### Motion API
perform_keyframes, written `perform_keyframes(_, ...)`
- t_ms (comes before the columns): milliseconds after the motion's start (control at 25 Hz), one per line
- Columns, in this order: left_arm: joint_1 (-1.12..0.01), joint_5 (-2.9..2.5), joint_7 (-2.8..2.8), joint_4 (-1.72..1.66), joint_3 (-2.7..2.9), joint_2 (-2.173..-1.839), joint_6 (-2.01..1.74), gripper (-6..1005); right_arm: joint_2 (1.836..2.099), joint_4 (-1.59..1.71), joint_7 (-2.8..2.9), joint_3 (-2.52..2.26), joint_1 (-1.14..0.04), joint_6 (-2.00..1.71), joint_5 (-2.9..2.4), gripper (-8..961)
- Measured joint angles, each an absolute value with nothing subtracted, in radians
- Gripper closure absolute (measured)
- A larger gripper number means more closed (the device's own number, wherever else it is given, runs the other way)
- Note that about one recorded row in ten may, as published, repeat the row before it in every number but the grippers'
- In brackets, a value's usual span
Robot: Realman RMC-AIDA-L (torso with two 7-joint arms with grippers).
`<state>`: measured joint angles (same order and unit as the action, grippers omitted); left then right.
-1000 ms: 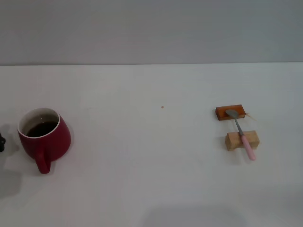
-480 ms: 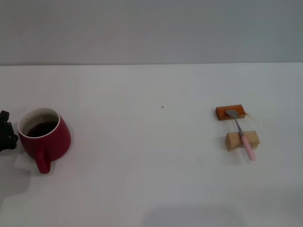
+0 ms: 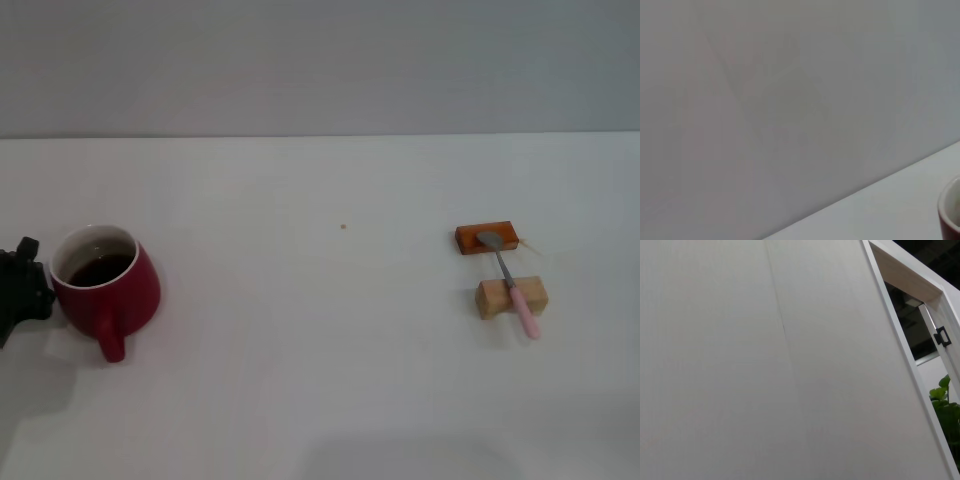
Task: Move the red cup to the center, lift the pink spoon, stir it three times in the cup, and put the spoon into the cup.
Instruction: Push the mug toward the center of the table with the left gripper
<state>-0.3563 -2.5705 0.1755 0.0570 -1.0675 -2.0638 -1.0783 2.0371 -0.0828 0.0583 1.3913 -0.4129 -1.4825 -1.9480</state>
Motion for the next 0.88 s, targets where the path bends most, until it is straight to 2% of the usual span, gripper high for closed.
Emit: perform_keyframes(880,-0.346,-2.571,0.173,0.157,-0.953,-2.071,-1.029,972,2.026,-0.083,0.058,1.391,-0.433,-1.482,-1.948,282)
